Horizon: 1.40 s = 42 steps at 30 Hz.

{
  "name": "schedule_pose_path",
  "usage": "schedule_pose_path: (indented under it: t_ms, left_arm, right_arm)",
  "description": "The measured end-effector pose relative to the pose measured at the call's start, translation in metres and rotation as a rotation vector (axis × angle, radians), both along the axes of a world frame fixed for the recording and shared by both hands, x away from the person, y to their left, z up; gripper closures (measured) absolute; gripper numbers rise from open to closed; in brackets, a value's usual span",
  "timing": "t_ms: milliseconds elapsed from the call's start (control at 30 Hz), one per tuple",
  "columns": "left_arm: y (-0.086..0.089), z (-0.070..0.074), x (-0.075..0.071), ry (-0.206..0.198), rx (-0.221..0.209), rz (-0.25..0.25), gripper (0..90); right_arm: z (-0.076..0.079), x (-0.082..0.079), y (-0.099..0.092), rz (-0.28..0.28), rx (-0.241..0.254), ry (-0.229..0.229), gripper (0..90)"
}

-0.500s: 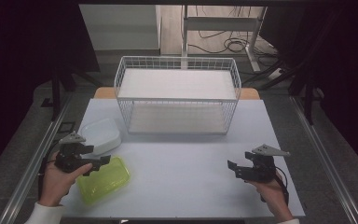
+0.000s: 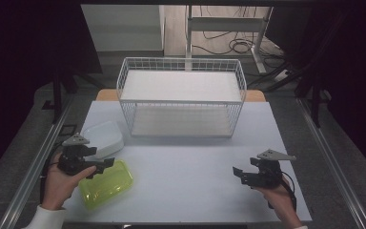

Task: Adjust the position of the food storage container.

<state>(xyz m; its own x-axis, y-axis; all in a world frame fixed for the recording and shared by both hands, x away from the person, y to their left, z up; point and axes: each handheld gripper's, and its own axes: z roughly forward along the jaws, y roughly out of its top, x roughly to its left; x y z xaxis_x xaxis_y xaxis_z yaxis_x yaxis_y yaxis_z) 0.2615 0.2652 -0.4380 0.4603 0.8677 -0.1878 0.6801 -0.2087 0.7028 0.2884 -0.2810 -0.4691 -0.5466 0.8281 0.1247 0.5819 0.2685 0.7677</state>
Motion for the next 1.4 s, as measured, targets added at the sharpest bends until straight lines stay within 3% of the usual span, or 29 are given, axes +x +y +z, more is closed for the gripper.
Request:
schedule_pose_path:
  t_ms: [100, 267, 533, 733, 933, 1067, 1100, 1200, 1400]
  left_arm:
    - [-0.003, -0.004, 0.000, 0.004, 0.022, -0.015, 16.0]
    - [0.003, -0.011, -0.005, 0.027, 0.017, -0.005, 16.2]
    - [0.012, -0.008, -0.008, 0.021, 0.005, 0.014, 17.7]
    - [0.017, -0.008, -0.008, 0.016, 0.023, 0.016, 26.1]
    - [0.021, -0.001, -0.003, 0.021, 0.050, 0.025, 35.9]
    - [0.021, -0.002, 0.001, 0.056, 0.079, -0.003, 35.7]
    - [0.024, -0.001, 0.005, 0.082, 0.121, -0.004, 35.7]
    - [0.026, 0.000, 0.013, 0.094, 0.128, 0.007, 37.0]
    - [0.016, -0.012, 0.029, 0.152, 0.191, -0.039, 59.1]
  right_arm:
    - [-0.003, 0.002, -0.001, -0.014, -0.023, 0.018, 18.2]
    - [-0.007, 0.005, 0.008, 0.009, -0.036, 0.032, 18.3]
    - [-0.010, 0.007, 0.015, 0.030, -0.055, 0.047, 18.4]
    - [-0.007, 0.007, 0.010, 0.012, -0.058, 0.043, 18.7]
    - [-0.009, 0.008, 0.007, 0.002, -0.067, 0.070, 18.7]
    - [-0.006, 0.007, 0.005, -0.003, -0.064, 0.071, 18.7]
    - [-0.005, 0.006, 0.005, -0.004, -0.062, 0.074, 18.7]
    - [-0.006, 0.006, 0.005, 0.002, -0.065, 0.074, 18.7]
    - [-0.007, 0.006, 0.008, 0.006, -0.079, 0.082, 18.7]
